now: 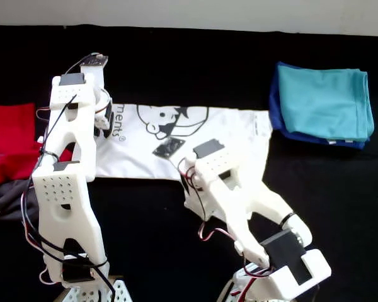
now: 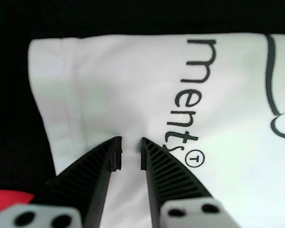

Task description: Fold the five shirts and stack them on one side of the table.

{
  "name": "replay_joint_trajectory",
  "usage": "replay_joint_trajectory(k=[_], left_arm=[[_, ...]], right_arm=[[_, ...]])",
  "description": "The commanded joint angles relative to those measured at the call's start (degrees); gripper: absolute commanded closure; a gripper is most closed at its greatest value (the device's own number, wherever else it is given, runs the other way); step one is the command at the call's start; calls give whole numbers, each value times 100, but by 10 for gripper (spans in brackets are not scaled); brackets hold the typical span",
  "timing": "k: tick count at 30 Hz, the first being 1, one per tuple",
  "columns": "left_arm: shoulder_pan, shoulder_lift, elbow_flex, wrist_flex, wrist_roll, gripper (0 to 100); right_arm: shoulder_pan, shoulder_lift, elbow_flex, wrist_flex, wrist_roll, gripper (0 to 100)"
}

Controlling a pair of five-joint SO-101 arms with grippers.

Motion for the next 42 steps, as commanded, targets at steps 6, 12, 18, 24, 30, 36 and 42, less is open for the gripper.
replay_joint_trajectory(k=[6, 12, 18, 24, 30, 36, 42], left_arm=[[75, 66, -40, -185, 35, 905], [75, 66, -40, -185, 26, 905], [75, 66, -40, -185, 26, 905], [75, 66, -40, -185, 26, 905], [75, 66, -40, -185, 18, 905], [75, 66, -40, -185, 18, 905], [75, 66, -40, -185, 18, 905]], right_arm=[[796, 119, 567, -1367, 527, 761], [1226, 1297, 198, -1596, 554, 764], [1270, 1473, -224, -1393, 563, 991], [1314, 1262, -497, -875, 554, 991], [1868, 611, -1736, -242, 563, 991], [2387, 1429, -3240, -92, 536, 991], [2413, 2905, -5007, -92, 536, 991]])
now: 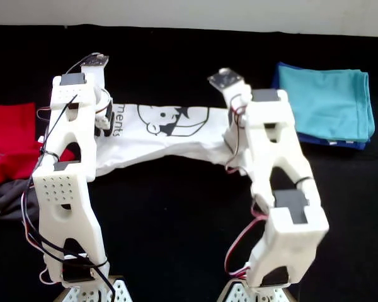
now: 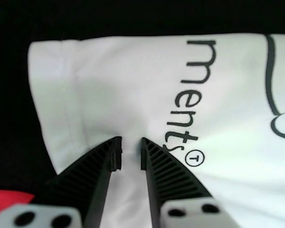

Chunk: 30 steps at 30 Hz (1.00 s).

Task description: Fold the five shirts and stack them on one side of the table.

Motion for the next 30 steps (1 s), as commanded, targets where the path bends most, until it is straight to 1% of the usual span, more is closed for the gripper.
replay_joint_trajectory(k=[1, 3, 5, 8, 10, 12, 14, 19, 23, 25, 27, 28, 29, 30], left_arm=[[75, 66, -31, -185, 18, 905], [75, 66, -31, -185, 18, 905], [75, 66, -31, -185, 18, 905], [75, 66, -31, -185, 18, 905], [75, 66, -31, -185, 18, 905], [75, 66, -31, -185, 18, 905], [75, 66, -31, -185, 18, 905], [75, 66, -31, -185, 18, 905], [75, 66, -31, -185, 18, 905], [75, 66, -31, -185, 18, 905], [75, 66, -31, -185, 18, 905], [75, 66, -31, -185, 18, 905], [75, 66, -31, -185, 18, 905], [75, 66, -31, -185, 18, 905]], right_arm=[[92, 760, -1288, 57, 35, 989], [92, 1297, -1807, 163, 35, 983], [92, 1780, -2387, 418, -26, 930], [154, 2308, -3327, 708, -791, 823], [268, 2563, -3978, 743, -1354, 793], [365, 2730, -4567, 804, -1855, 793], [409, 2826, -5095, 1042, -2101, 793], [321, 2835, -6035, 1938, -2101, 793], [171, 2826, -6457, 2589, -2101, 801], [119, 2809, -6413, 2598, -2092, 872], [40, 2809, -6352, 2598, -2092, 983], [-13, 2800, -6246, 2598, -2022, 996], [-66, 2765, -6070, 2607, -1925, 980], [-119, 2659, -5859, 2607, -1890, 987]])
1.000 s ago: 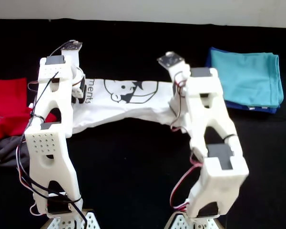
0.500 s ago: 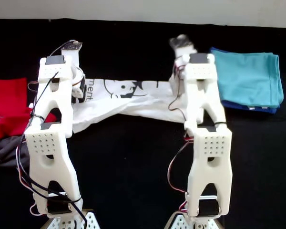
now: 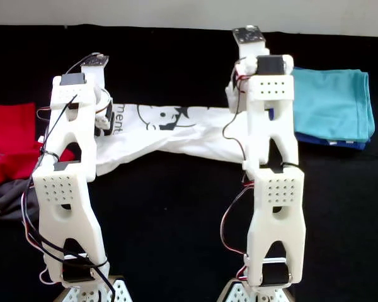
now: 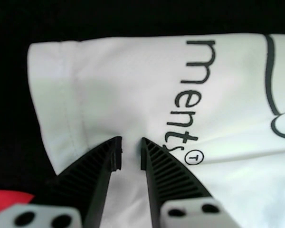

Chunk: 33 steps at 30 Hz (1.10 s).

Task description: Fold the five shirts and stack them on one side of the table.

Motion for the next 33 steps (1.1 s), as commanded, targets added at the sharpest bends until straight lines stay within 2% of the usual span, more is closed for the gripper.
replay_joint_trajectory(k=[1, 9, 15, 27, 33], left_arm=[[75, 57, -31, -185, 18, 905], [75, 57, -31, -185, 18, 905], [75, 57, -31, -220, 18, 905], [75, 57, -31, -220, 18, 905], [75, 57, -31, -220, 18, 905]], right_arm=[[-251, -400, 549, 84, 132, 995], [-787, -2105, 3240, -198, 167, 993], [-840, -1710, 3749, -1508, 141, 993], [-796, -84, 2018, -2246, 158, 993], [-796, 426, 787, -1974, 158, 993]])
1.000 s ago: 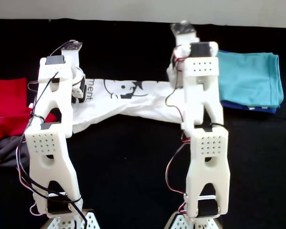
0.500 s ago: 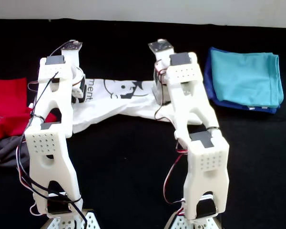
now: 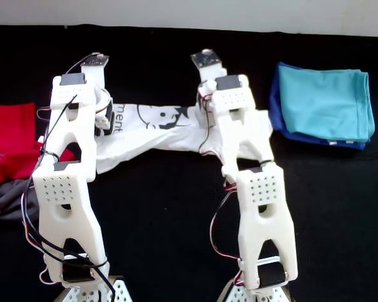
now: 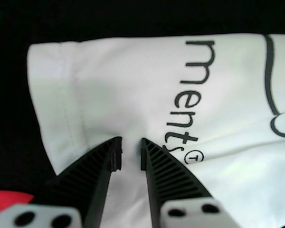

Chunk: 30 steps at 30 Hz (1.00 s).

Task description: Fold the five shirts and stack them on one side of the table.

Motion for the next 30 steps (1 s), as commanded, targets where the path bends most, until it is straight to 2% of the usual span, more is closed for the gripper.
replay_joint_trajectory(k=[1, 8, 16, 20, 25, 30], left_arm=[[75, 57, -31, -185, 18, 905], [75, 57, -31, -185, 18, 905], [75, 57, -31, -185, 18, 905], [75, 57, -31, -185, 18, 905], [75, 57, -31, -185, 18, 905], [75, 57, -31, -185, 18, 905]], right_arm=[[-31, -110, -1077, 374, 35, 993], [-470, -145, -2826, 1525, 18, 993], [-1218, 822, -2721, 1376, 44, 993], [-1305, 1314, -2721, 1323, 44, 993], [-1420, 1200, -2844, 2193, 44, 993], [-1446, 804, -2791, 2237, 26, 993]])
